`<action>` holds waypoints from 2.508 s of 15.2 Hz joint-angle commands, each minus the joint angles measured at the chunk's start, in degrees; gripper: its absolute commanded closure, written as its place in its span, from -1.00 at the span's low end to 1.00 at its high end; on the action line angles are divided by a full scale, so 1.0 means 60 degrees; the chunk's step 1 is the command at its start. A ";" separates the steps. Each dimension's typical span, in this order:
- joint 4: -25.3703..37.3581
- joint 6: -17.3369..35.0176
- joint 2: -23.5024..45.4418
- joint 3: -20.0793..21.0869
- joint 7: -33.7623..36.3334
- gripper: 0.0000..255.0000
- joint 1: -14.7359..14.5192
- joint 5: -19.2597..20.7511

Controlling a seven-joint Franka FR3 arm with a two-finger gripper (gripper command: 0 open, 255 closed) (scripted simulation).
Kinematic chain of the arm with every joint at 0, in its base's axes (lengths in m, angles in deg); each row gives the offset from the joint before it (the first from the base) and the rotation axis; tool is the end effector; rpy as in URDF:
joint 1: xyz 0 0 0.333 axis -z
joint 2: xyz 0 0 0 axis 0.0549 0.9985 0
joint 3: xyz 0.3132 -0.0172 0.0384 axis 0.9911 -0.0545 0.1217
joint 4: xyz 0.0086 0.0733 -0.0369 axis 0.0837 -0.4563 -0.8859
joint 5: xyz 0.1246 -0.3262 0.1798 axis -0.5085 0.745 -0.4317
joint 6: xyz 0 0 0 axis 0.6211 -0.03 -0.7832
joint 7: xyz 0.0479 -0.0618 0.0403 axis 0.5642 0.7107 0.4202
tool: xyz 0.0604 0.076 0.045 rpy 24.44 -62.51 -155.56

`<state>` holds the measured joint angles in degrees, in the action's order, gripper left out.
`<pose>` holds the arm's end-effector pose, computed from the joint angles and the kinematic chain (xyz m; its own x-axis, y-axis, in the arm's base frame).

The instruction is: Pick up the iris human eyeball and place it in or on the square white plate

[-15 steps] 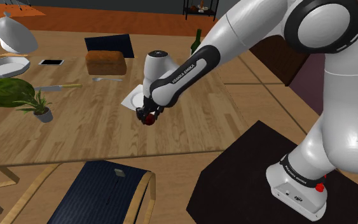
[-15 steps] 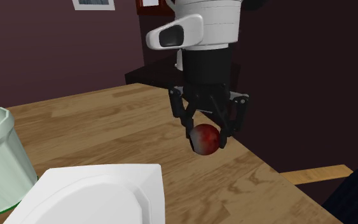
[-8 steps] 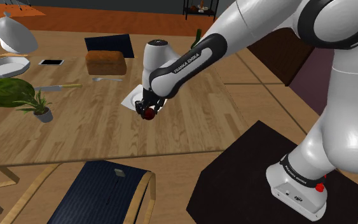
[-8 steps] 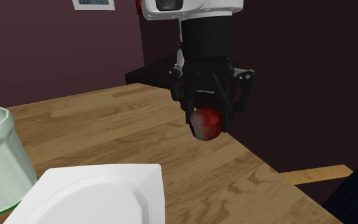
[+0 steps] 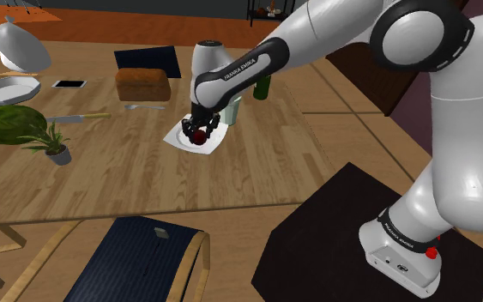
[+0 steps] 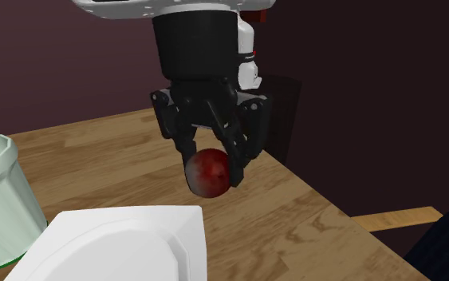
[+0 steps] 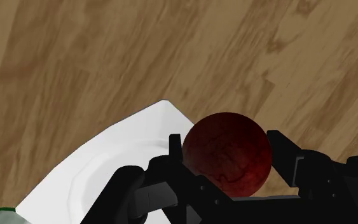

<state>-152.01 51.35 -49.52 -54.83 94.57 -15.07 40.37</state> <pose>0.6431 0.2265 0.2602 0.9950 -0.0775 0.0632 -0.0697 -0.9907 -0.1167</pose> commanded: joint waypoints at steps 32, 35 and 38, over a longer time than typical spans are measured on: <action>0.7862 -0.2607 0.5362 -0.0332 -0.1440 1.00 0.0746 0.0073; 0.7861 -0.2607 0.5361 -0.0332 -0.1440 -1.00 0.0746 0.0073; 0.7862 -0.2608 0.5362 -0.0332 -0.1440 -1.00 0.0746 0.0073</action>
<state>-104.84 35.71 -17.35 -56.82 85.93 -10.60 40.81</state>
